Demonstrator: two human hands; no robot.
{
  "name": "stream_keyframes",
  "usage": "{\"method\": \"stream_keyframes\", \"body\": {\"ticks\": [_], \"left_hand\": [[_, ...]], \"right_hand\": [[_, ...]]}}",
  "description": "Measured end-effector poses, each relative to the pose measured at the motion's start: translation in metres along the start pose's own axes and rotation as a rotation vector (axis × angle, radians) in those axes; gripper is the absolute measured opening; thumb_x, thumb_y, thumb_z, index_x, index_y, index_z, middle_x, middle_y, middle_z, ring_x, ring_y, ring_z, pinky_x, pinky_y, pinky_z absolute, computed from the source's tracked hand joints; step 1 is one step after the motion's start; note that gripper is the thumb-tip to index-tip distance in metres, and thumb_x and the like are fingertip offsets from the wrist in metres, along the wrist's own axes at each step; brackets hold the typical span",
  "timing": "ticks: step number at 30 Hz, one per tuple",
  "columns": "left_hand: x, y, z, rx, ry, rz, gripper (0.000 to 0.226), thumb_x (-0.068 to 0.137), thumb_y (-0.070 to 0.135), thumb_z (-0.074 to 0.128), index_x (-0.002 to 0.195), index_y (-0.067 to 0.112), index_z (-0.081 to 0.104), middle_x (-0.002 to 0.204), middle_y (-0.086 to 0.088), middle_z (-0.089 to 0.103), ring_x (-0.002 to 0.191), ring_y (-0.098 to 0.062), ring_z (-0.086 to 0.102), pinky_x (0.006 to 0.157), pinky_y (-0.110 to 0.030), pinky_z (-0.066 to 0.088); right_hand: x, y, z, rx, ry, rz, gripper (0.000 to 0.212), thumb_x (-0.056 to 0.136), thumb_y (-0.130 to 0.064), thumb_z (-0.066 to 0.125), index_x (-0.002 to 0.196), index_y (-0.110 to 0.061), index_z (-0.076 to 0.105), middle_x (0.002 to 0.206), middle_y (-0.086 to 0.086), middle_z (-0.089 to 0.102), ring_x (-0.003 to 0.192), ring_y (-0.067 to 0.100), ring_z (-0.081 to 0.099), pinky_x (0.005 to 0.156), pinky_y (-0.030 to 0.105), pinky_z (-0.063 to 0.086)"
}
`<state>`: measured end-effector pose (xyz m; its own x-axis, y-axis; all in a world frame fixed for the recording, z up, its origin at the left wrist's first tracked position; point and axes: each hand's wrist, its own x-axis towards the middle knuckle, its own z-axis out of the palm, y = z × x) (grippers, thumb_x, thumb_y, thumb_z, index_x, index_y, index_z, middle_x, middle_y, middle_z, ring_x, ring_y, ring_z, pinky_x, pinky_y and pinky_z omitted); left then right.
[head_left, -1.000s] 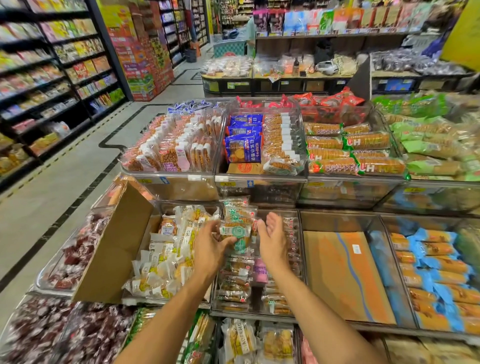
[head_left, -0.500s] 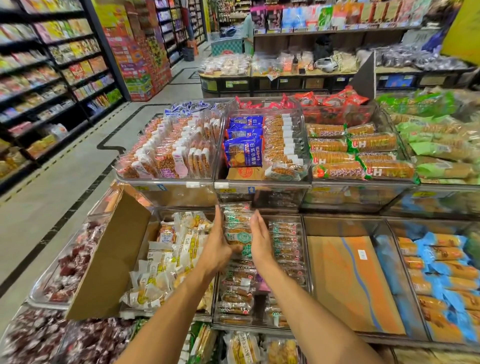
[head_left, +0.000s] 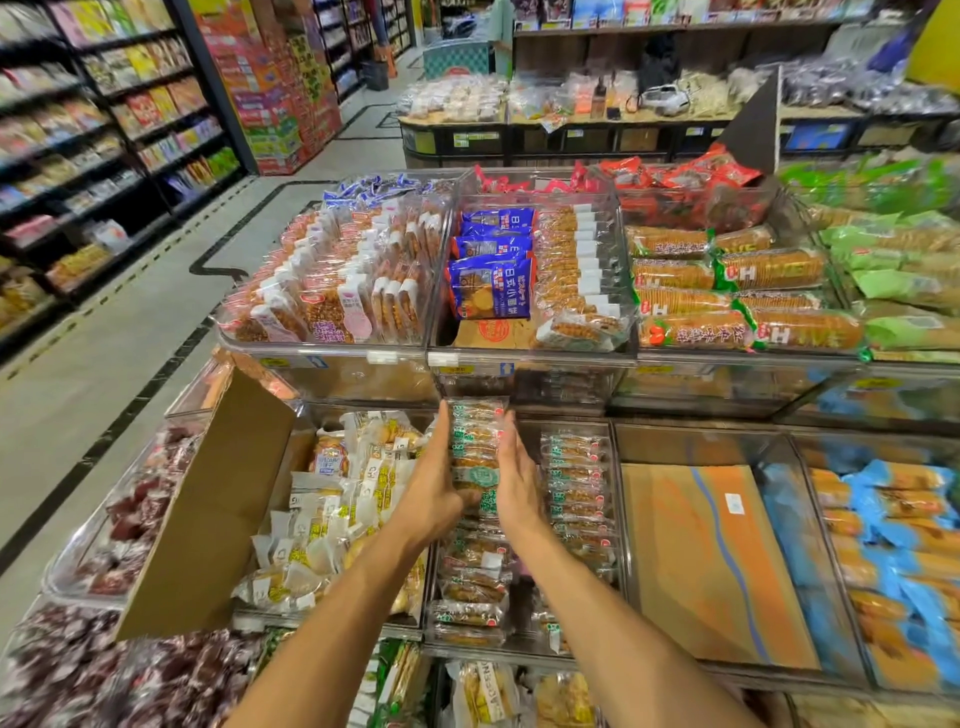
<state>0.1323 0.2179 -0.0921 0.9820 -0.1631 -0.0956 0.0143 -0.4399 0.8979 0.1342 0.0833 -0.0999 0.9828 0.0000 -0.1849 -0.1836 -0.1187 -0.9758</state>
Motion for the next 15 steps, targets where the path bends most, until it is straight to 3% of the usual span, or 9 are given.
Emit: {"method": "stream_keyframes", "body": {"ticks": [2, 5, 6, 10, 12, 15], "left_hand": [[-0.001, 0.005, -0.002, 0.017, 0.004, -0.001, 0.127, 0.08, -0.015, 0.076, 0.166, 0.027, -0.008, 0.159, 0.026, 0.022, 0.147, 0.009, 0.031, 0.113, -0.026, 0.046], [-0.001, 0.004, -0.003, -0.012, 0.033, 0.012, 0.126, 0.078, -0.021, 0.075, 0.162, 0.026, -0.006, 0.137, 0.035, 0.033, 0.116, 0.037, 0.038, 0.093, -0.004, 0.046], [-0.001, 0.004, -0.003, -0.026, 0.037, 0.004, 0.126, 0.077, -0.022, 0.075, 0.162, 0.026, -0.006, 0.131, 0.036, 0.035, 0.109, 0.039, 0.041, 0.089, -0.001, 0.044], [-0.001, -0.005, -0.002, -0.026, 0.01, -0.031, 0.105, 0.079, -0.016, 0.078, 0.154, 0.032, 0.022, 0.128, 0.028, 0.052, 0.112, 0.025, 0.054, 0.086, -0.002, 0.046], [-0.002, -0.004, -0.003, -0.029, 0.013, -0.04, 0.1, 0.08, -0.018, 0.076, 0.154, 0.025, 0.024, 0.126, 0.027, 0.049, 0.105, 0.03, 0.052, 0.083, 0.0, 0.045], [-0.004, 0.006, -0.003, -0.055, -0.005, -0.052, 0.103, 0.082, -0.019, 0.074, 0.149, 0.031, 0.015, 0.122, 0.028, 0.045, 0.099, 0.032, 0.052, 0.078, -0.001, 0.047]], "right_hand": [[0.001, 0.003, -0.001, -0.014, -0.013, 0.008, 0.066, 0.102, -0.065, 0.013, 0.164, -0.045, 0.014, 0.171, -0.014, 0.022, 0.152, 0.015, 0.03, 0.115, 0.032, 0.021], [0.005, 0.005, -0.004, -0.001, -0.026, 0.035, 0.076, 0.095, -0.078, 0.008, 0.163, -0.047, 0.017, 0.17, -0.013, 0.024, 0.155, 0.016, 0.027, 0.123, 0.04, 0.017], [0.006, 0.006, -0.004, -0.006, -0.022, 0.04, 0.078, 0.092, -0.083, 0.006, 0.163, -0.05, 0.017, 0.17, -0.014, 0.024, 0.156, 0.017, 0.027, 0.126, 0.046, 0.016], [0.007, 0.01, 0.002, -0.019, -0.023, 0.046, 0.071, 0.096, -0.078, 0.004, 0.162, -0.054, 0.013, 0.171, -0.013, 0.022, 0.156, 0.019, 0.027, 0.128, 0.054, 0.013], [0.006, 0.008, 0.001, -0.044, -0.019, 0.044, 0.069, 0.097, -0.075, 0.004, 0.162, -0.053, 0.013, 0.171, -0.013, 0.022, 0.155, 0.019, 0.028, 0.128, 0.054, 0.012], [0.005, 0.004, -0.003, -0.031, 0.013, 0.037, 0.079, 0.091, -0.084, 0.009, 0.161, -0.051, 0.021, 0.169, -0.008, 0.032, 0.154, 0.021, 0.033, 0.127, 0.055, 0.02]]}}
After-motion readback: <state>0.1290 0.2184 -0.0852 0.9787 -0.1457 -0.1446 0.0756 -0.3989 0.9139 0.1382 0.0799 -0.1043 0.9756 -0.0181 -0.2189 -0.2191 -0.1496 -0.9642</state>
